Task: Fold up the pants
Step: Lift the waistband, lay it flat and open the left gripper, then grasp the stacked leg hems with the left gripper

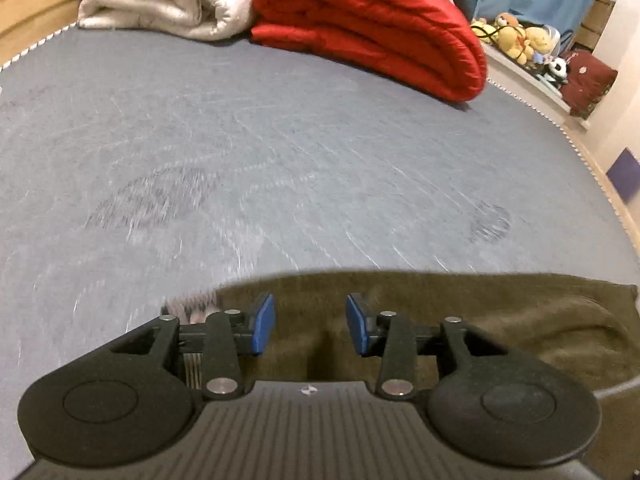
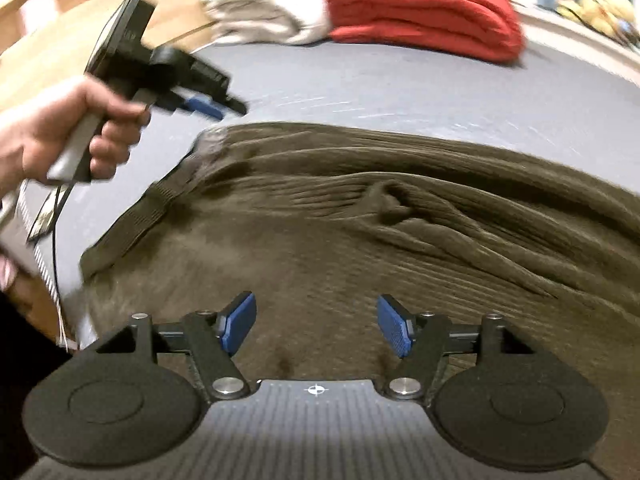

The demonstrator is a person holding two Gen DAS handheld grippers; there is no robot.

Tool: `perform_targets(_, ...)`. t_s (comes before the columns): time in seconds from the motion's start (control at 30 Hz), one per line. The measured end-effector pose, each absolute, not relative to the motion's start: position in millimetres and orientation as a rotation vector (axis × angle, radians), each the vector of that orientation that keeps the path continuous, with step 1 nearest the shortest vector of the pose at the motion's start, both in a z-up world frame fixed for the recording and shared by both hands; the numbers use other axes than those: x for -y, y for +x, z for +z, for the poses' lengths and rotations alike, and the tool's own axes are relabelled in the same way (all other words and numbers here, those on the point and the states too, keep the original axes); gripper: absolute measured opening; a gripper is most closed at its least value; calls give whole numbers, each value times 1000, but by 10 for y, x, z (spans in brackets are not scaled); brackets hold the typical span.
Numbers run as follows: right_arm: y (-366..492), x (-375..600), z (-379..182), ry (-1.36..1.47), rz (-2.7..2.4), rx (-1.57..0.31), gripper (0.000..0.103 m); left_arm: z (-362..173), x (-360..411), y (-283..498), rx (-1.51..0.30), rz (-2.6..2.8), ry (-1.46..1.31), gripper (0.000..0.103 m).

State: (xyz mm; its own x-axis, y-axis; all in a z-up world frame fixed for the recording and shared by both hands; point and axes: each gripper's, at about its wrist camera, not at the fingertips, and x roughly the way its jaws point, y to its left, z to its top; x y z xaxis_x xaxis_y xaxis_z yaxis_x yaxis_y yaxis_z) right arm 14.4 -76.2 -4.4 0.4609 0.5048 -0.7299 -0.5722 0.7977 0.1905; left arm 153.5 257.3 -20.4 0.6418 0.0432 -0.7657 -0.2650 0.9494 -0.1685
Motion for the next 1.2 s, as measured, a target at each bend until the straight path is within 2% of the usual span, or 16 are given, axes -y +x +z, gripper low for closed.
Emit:
perform_targets(0.07, 192, 839, -71, -71, 640, -873, 69, -284, -2573, 1738, -853, 164, -202, 70)
perform_targets(0.13, 220, 927, -76, -60, 617, -874, 69, -441, -2609, 1890, -860, 134, -147, 83)
perform_targets(0.23, 234, 995, -96, -43, 606, -885, 69, -791, -2739, 2078, -930, 77, -122, 84)
perform_targets(0.27, 239, 1023, -102, -38, 607, -886, 69, -854, -2726, 2111, -934, 72, -76, 88)
perform_targets(0.37, 261, 1058, -113, -41, 604, -897, 70, -908, -2679, 2116, -909, 39, -36, 88)
perform_targets(0.43, 290, 1080, -123, -41, 599, -905, 70, -907, -2606, 2137, -898, 22, 12, 82)
perform_targets(0.5, 328, 1093, -119, -38, 594, -911, 70, -897, -2541, 2132, -889, -1, 42, 70)
perform_targets(0.57, 368, 1110, -117, -35, 576, -916, 70, -888, -2472, 2105, -881, -47, 63, 43)
perform_targets(0.6, 393, 1119, -125, -35, 562, -920, 71, -872, -2436, 2093, -878, -60, 82, 39)
perform_targets(0.63, 422, 1128, -143, -36, 542, -928, 71, -859, -2381, 2082, -873, -65, 114, 28)
perform_targets(0.67, 448, 1147, -166, -37, 523, -936, 71, -844, -2340, 2068, -868, -69, 143, 23)
perform_targets(0.77, 533, 1242, -203, -32, 451, -956, 71, -756, -2241, 1976, -848, -62, 196, 16)
perform_targets(1.2, 843, 2301, 35, 176, 148, -850, 71, 49, -1807, 930, -685, -203, 360, 10)
